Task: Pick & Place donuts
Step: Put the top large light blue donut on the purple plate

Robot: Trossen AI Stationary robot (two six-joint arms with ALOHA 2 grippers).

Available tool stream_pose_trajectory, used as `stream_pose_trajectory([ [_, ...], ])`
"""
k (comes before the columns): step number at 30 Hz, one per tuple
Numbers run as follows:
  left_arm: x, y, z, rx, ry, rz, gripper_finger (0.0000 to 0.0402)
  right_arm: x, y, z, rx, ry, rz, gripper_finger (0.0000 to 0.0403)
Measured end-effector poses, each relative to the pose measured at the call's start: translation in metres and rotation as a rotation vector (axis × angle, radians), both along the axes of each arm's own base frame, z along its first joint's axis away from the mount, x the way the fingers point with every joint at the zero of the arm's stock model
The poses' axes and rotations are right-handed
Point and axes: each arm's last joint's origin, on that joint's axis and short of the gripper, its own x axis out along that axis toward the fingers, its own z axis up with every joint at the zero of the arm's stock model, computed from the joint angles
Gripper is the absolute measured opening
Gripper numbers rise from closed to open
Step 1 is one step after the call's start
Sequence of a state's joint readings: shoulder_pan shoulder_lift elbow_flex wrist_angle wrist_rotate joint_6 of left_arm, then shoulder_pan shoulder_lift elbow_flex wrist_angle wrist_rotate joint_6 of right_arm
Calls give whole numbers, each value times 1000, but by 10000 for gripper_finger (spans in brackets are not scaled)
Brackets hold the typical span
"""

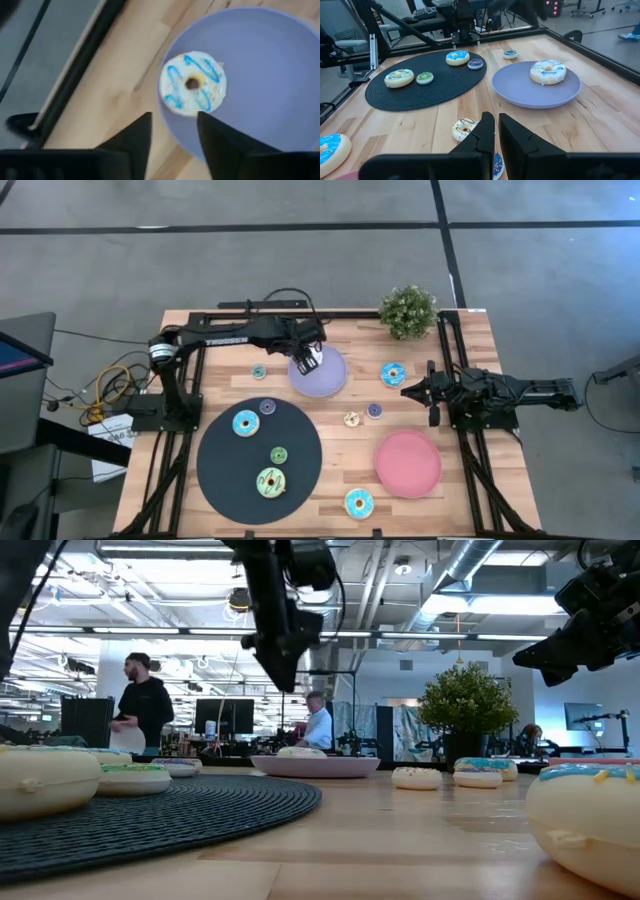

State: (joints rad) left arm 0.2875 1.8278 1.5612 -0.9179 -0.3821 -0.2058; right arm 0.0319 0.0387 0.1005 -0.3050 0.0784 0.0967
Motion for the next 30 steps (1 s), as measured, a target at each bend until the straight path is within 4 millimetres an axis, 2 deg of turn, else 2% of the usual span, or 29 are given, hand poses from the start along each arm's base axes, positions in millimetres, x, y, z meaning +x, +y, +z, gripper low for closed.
stream_pose_trajectory([
  [2, -9, -3, 7, 5, -22, -1, 92, 0, 0, 0, 0, 0, 0, 17],
  [5, -29, -10, 8, -12, -74, 2, 27, 0, 0, 0, 0, 0, 0, 17],
  [7, -47, -15, 5, -12, -139, 15, 9, 0, 0, 0, 0, 0, 0, 17],
  [12, -100, -35, -13, -43, -336, 40, 9, 0, 0, 0, 0, 0, 0, 17],
  [15, -130, -46, -23, 2, -436, 36, 2, 0, 0, 0, 0, 0, 0, 17],
  [19, -161, -54, -36, 65, -515, 40, 5, 0, 0, 0, 0, 0, 0, 17],
  [25, -180, -55, -43, 119, -574, 56, 29, 0, 0, 0, 0, -1, 0, 17],
  [30, -178, -55, -46, 126, -548, 25, 91, 0, 0, 0, 0, -1, 0, 17],
])
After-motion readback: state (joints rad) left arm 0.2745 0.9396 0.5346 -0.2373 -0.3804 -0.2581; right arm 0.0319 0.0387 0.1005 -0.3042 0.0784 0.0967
